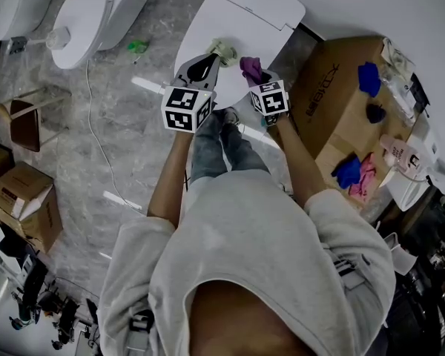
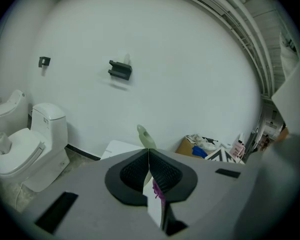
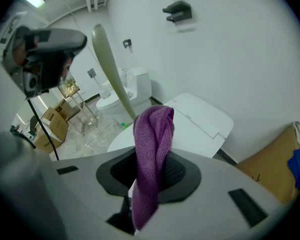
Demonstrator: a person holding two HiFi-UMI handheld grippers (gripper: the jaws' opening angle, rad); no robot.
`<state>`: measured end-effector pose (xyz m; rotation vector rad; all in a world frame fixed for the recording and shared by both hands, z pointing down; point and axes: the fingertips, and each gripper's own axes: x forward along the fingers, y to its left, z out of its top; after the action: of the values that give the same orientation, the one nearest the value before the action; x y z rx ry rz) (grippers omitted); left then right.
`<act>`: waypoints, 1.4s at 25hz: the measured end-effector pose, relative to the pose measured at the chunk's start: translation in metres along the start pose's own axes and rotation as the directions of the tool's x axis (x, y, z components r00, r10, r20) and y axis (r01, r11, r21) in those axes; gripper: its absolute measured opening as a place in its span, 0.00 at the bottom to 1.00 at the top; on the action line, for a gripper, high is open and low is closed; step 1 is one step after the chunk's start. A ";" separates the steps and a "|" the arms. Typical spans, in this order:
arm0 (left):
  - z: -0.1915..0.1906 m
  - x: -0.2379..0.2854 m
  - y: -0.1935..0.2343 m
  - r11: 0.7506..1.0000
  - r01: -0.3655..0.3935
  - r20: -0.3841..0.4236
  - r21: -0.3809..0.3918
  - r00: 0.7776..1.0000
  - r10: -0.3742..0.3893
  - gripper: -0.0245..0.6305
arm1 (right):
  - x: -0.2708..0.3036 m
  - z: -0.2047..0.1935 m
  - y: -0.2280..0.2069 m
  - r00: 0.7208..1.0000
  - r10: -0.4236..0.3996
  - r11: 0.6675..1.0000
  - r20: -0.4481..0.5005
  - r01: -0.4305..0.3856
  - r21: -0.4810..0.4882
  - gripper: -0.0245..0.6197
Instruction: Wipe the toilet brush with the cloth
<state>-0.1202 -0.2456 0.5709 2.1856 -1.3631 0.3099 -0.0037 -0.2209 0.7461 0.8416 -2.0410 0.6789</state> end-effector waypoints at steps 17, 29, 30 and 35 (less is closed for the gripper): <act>-0.003 -0.027 0.010 0.994 -0.103 0.038 -0.027 0.994 0.104 0.07 | -0.160 0.155 0.095 0.862 0.176 0.942 0.475 -0.008 -0.335 0.20; -0.009 -0.037 0.025 0.988 -0.143 0.037 -0.054 0.989 0.145 0.07 | -0.092 0.130 0.088 0.923 0.161 0.947 0.350 -0.043 -0.320 0.20; -0.009 -0.037 0.027 0.988 -0.144 0.036 -0.056 0.989 0.147 0.07 | -0.087 0.126 0.087 0.927 0.160 0.948 0.340 -0.049 -0.313 0.20; -0.009 -0.035 0.031 0.988 -0.145 0.030 -0.059 0.989 0.147 0.07 | -0.064 0.103 0.080 0.948 0.160 0.959 0.275 -0.082 -0.273 0.20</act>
<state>-0.1629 -0.2243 0.5722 2.0583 -1.5356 0.2850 -0.0840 -0.2224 0.6253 0.6992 -2.4042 0.3536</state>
